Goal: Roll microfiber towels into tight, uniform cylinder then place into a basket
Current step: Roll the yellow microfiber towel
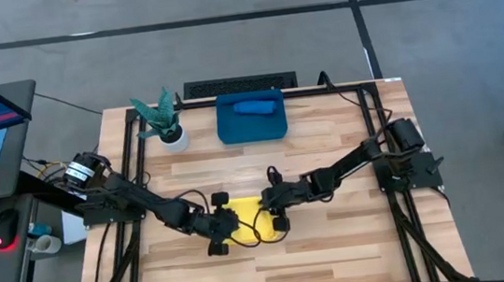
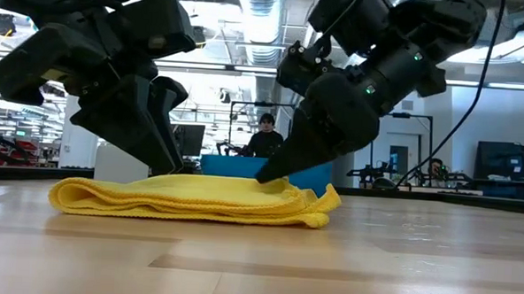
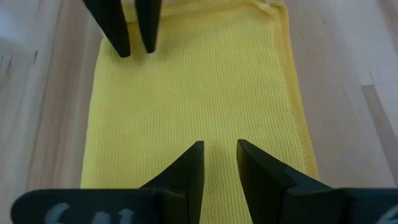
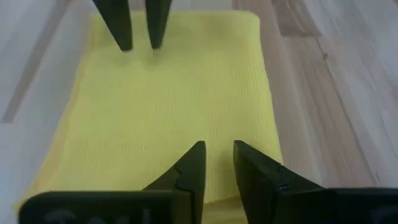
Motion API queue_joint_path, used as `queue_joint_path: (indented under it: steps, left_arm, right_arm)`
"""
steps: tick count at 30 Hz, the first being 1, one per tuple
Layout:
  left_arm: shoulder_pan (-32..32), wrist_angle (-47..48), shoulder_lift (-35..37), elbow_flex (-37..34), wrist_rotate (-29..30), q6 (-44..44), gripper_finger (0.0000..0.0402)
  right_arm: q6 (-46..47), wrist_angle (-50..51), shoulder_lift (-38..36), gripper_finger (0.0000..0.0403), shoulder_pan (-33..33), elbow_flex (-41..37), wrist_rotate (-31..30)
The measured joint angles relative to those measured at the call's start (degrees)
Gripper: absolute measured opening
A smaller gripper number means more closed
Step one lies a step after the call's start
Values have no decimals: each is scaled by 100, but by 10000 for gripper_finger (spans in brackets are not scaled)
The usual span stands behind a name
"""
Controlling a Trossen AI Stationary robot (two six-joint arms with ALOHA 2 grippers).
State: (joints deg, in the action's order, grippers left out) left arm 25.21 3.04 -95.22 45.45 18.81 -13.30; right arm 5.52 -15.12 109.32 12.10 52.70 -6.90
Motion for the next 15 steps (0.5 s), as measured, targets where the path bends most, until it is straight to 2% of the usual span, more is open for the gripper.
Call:
queue_joint_path:
  steps: [8, 12, 15]
  left_arm:
    - [0, 37, 0, 0, 14, -24, 88]
    - [0, 223, 2, 23, 523, -350, 88]
    - [0, 925, 43, 183, 793, -654, 88]
  right_arm:
    - [199, 548, -9, 50, -164, 59, -46]
    - [397, 1101, -24, 33, -274, 67, -58]
    - [505, 1220, -35, 20, -326, 71, -61]
